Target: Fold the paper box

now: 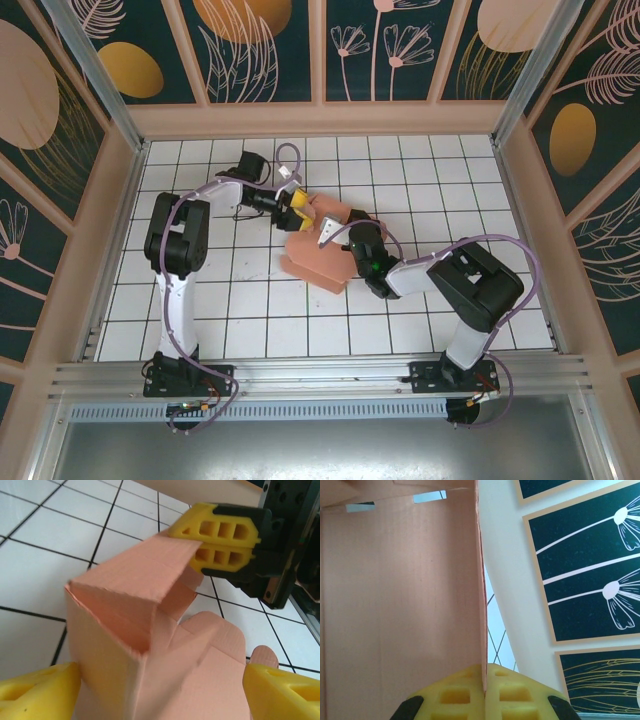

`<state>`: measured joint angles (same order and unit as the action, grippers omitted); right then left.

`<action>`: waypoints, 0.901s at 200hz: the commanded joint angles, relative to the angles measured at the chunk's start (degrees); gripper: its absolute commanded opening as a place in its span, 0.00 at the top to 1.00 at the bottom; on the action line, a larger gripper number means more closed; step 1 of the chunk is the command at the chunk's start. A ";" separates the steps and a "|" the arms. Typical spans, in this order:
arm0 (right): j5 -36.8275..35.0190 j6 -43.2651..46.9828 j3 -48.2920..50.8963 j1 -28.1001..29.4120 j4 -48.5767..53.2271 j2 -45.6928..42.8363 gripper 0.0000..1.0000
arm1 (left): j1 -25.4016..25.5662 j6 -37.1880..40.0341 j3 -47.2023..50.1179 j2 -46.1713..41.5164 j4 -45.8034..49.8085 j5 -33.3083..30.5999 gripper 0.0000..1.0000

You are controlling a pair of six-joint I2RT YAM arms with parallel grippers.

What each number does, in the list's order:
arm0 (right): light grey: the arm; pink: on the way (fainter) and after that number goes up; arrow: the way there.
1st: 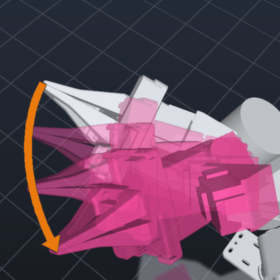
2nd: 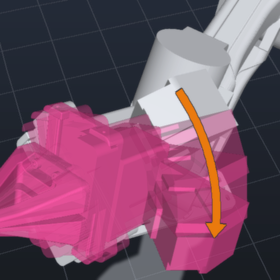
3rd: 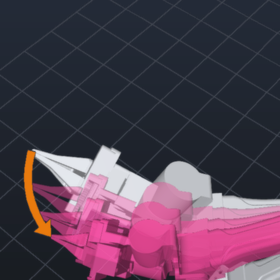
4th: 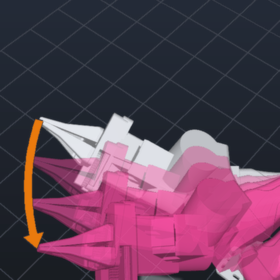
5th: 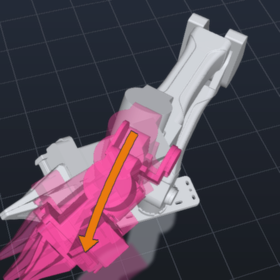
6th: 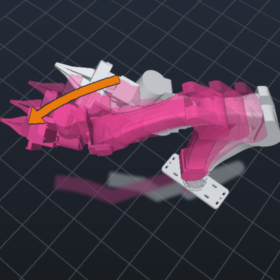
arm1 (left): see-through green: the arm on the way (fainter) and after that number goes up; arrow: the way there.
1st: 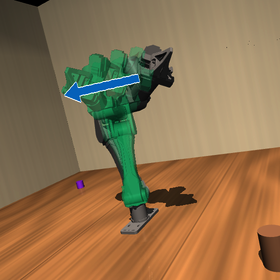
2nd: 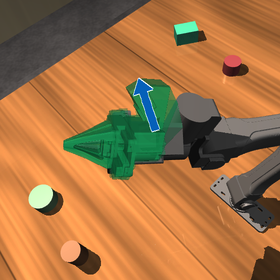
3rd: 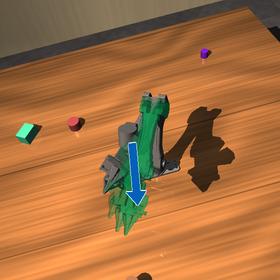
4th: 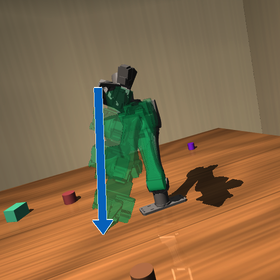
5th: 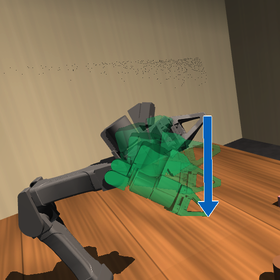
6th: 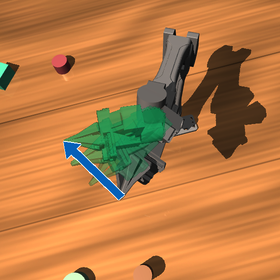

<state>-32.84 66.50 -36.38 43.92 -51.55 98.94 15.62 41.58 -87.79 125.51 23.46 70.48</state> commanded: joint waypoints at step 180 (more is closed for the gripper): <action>-0.68 -0.67 -1.85 0.66 -0.66 0.88 1.00 | 1.41 -10.29 7.41 -4.66 -14.95 -10.64 0.41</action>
<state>-32.95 65.71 -37.04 44.10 -50.96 98.94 16.53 30.72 -79.18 120.05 8.23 58.41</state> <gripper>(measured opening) 0.042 0.583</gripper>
